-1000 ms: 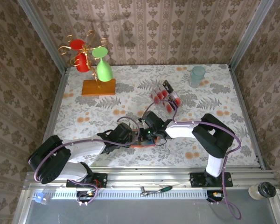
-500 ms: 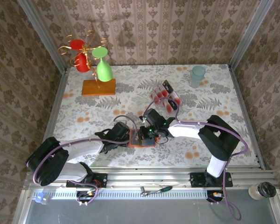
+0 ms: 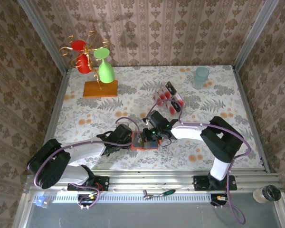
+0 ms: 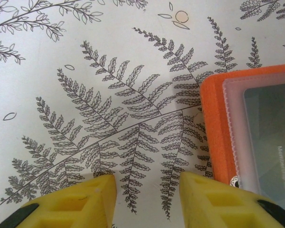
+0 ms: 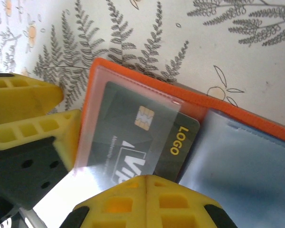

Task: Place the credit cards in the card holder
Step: Insert the credit card into the card slot.

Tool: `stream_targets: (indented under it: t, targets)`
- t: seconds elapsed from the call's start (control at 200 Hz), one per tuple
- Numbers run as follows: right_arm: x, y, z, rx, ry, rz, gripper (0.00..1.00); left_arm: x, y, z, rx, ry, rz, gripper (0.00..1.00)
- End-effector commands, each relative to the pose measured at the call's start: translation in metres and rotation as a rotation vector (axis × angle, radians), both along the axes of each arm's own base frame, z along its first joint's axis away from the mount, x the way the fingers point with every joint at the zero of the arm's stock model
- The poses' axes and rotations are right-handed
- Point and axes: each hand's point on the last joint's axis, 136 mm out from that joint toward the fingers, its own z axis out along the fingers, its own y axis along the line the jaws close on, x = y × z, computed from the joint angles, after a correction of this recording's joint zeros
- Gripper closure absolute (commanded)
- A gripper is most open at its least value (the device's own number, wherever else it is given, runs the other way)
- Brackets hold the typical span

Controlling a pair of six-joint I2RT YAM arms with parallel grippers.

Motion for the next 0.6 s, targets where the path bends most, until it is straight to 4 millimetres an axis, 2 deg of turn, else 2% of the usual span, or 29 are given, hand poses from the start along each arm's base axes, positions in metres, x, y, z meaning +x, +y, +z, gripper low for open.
stream_targets:
  t: [0.0, 0.595]
  targets:
    - [0.003, -0.006, -0.013, -0.039, -0.002, -0.003, 0.96, -0.001, 0.004, -0.007, 0.022, 0.024, 0.006, 0.59]
    - [0.004, 0.010, -0.021, 0.003, 0.041, 0.003, 0.97, 0.000, -0.001, -0.013, 0.012, 0.033, -0.003, 0.59]
